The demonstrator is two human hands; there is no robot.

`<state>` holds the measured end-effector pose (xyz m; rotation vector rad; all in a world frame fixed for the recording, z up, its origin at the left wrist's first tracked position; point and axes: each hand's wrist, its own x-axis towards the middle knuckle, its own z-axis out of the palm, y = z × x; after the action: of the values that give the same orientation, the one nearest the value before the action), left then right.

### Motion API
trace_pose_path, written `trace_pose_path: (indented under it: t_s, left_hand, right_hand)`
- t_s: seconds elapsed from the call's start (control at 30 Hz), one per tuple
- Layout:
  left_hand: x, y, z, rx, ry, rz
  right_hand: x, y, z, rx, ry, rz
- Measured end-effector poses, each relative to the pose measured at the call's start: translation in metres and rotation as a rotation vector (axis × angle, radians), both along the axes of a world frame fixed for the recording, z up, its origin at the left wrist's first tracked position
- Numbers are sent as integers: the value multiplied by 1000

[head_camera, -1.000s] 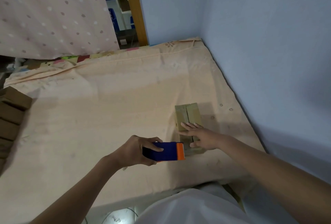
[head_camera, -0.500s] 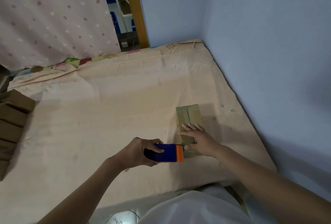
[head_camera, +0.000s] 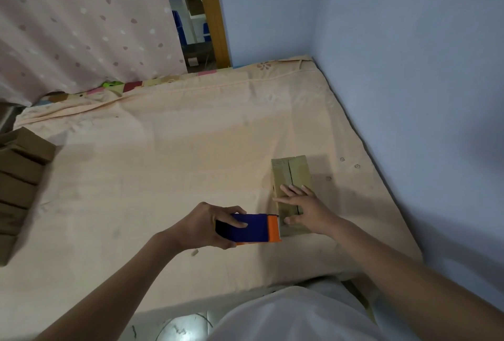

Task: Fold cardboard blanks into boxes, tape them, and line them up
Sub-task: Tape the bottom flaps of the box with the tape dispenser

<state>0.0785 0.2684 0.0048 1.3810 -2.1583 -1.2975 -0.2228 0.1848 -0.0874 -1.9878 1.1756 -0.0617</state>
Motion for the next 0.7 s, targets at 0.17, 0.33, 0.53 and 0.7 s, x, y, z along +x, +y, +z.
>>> trace_pose_path:
  t_s: [0.17, 0.33, 0.53, 0.7]
  left_hand:
    - [10, -1, 7, 17, 10, 39]
    - [18, 0, 13, 29, 15, 50]
    - [22, 0, 14, -39, -118, -28]
    - [-1, -12, 16, -168, -271, -147]
  right_hand:
    - [0, -1, 0, 12, -15, 3]
    - [0, -2, -2, 10, -31, -1]
    - [2, -2, -3, 2, -9, 3]
    - [0, -3, -7, -10, -21, -7]
